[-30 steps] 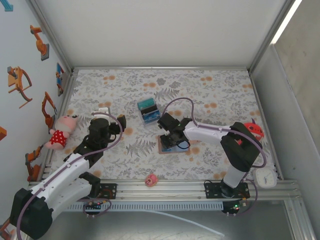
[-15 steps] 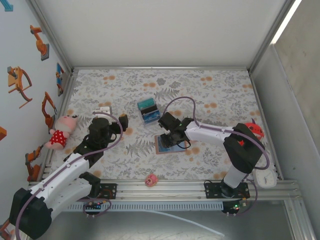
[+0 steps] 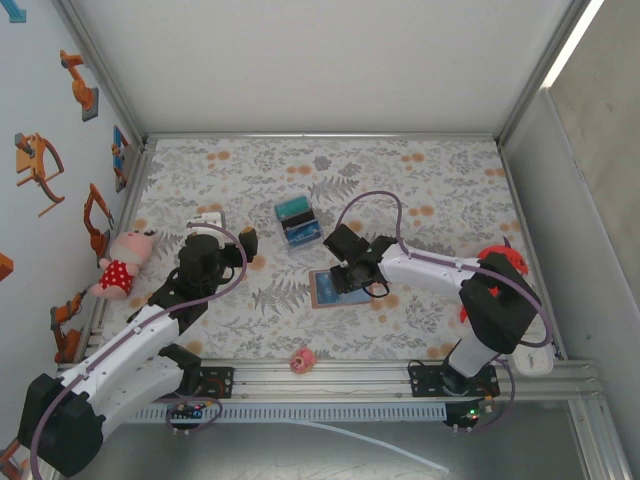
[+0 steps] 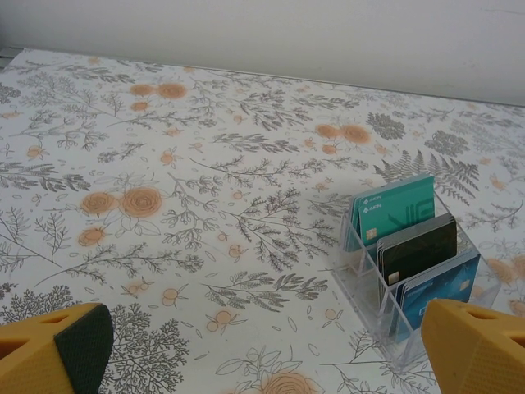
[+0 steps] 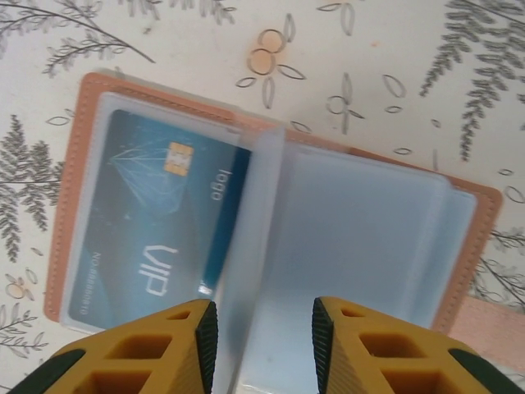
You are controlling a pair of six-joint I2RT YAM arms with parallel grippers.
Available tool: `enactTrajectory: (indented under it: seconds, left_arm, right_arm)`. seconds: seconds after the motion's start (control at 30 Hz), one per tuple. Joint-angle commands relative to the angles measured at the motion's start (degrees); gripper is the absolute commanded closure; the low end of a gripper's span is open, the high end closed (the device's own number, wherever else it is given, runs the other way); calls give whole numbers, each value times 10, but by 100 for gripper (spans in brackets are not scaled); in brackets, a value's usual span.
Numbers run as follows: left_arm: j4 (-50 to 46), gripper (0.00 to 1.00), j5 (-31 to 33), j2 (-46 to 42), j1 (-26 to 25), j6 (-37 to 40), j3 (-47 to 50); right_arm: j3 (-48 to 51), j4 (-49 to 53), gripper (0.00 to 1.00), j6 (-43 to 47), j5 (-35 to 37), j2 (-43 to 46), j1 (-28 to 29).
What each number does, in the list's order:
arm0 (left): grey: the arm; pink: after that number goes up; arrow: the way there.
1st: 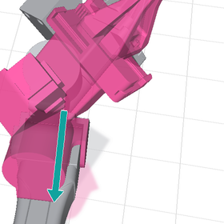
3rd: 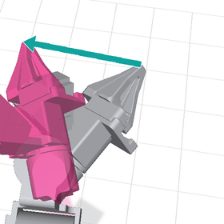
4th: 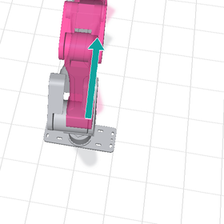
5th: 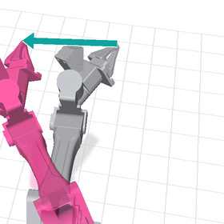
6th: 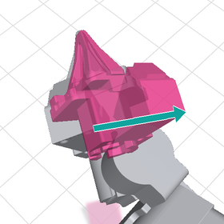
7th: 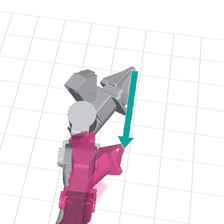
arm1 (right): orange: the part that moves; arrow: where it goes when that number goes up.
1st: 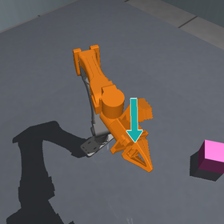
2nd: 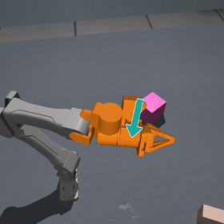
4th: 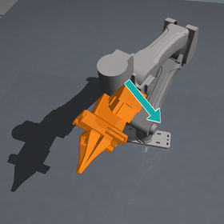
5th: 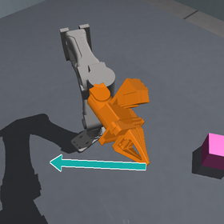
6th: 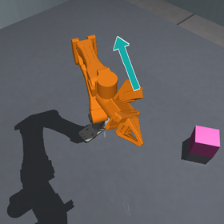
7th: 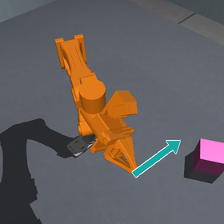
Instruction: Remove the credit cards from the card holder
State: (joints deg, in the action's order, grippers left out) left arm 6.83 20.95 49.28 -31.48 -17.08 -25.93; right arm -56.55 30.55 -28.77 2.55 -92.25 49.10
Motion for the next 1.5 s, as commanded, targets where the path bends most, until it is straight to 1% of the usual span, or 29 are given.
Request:
enactTrajectory:
  seconds: [0.0,0.17,0.43,0.8,0.93,1.17,1.3,1.4,1.47]
  left_arm:
    - [7,3,-3,2,-3,14,-18]
    - [5,3,-3,6,-5,15,-19]
    - [17,3,-5,23,-14,14,-20]
    - [52,3,-6,45,-45,20,-11]
    - [77,3,11,63,-78,31,-5]
    - [106,3,66,118,-160,72,-6]
    - [104,3,65,152,-190,53,-7]
    - [100,3,66,179,-210,22,-6]
    - [103,3,64,194,-217,-5,-1]
  right_arm:
    - [11,15,64,-14,25,22,-9]
    - [23,15,64,-16,33,27,-20]
    - [35,6,64,-17,55,10,-29]
    - [45,0,67,-24,71,-4,-42]
    - [47,0,73,-26,80,-8,-47]
    - [50,0,74,-41,92,19,-53]
    - [48,0,74,-51,79,42,-54]
    - [42,-3,74,-58,47,52,-54]
    - [39,-7,76,-66,17,54,-55]
